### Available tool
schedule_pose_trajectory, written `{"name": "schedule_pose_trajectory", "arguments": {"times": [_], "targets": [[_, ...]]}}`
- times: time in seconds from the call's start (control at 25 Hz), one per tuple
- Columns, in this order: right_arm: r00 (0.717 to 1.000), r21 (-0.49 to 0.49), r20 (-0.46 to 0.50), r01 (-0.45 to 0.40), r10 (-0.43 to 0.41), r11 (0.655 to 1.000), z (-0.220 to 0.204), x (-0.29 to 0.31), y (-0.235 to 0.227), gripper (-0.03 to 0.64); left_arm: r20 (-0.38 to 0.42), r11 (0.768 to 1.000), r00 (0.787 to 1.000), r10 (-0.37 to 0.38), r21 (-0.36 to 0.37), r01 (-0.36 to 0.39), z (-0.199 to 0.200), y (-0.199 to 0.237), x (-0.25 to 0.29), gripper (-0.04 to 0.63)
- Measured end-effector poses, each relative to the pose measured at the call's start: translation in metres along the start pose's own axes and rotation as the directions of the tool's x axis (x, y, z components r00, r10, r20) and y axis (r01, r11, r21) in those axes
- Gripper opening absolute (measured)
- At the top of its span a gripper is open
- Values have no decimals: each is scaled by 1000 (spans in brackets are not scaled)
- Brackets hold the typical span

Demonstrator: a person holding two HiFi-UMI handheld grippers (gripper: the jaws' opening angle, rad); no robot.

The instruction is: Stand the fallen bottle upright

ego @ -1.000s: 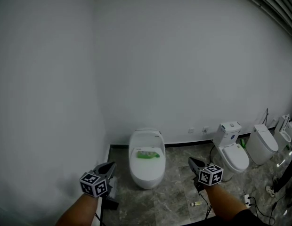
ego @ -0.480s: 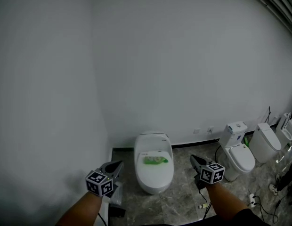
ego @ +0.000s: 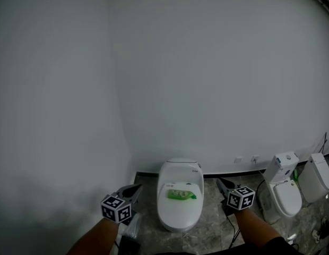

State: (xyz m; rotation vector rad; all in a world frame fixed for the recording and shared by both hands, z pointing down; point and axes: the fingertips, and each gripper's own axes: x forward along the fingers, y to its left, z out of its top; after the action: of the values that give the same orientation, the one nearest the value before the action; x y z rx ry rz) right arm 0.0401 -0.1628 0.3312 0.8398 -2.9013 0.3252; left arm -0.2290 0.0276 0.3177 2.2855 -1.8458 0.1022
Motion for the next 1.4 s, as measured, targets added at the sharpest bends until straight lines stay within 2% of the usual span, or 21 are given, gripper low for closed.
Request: {"name": "schedule_pose_trajectory", "arguments": {"times": [0.2, 0.36, 0.56, 0.68, 0.8, 0.92, 1.04, 1.16, 1.4], "targets": [[997, -19, -22, -68, 67, 998, 39, 56, -68, 0, -19, 999, 999, 45, -28, -45, 33, 9, 86, 21], [996, -18, -35, -78, 77, 997, 38, 105, -120, 0, -48, 1000, 999, 24, -8, -24, 27, 27, 159, 21], [997, -19, -48, -69, 68, 997, 35, 134, -138, 0, -67, 1000, 998, 16, -12, -17, 31, 51, 193, 21], [997, -13, -54, -56, 55, 998, 48, 156, -128, 0, -76, 1000, 997, -9, -1, 9, 46, 76, 200, 21], [998, -15, -61, -27, 26, 1000, 69, 183, -111, 0, -87, 999, 995, -44, 7, 45, 67, 110, 203, 21], [998, 15, -65, 15, -14, 1000, 76, 228, -99, 0, -125, 995, 987, -98, 16, 100, 67, 160, 218, 21], [996, 44, -46, 74, -72, 996, 62, 290, -115, 0, -154, 985, 974, -165, 18, 169, 42, 219, 262, 21], [989, 66, -63, 135, -131, 989, 26, 337, -147, 0, -192, 977, 959, -206, 6, 211, -1, 261, 313, 21], [979, 100, -137, 164, -149, 981, -71, 391, -233, 0, -277, 982, 943, -187, -37, 184, -87, 293, 400, 21]]}}
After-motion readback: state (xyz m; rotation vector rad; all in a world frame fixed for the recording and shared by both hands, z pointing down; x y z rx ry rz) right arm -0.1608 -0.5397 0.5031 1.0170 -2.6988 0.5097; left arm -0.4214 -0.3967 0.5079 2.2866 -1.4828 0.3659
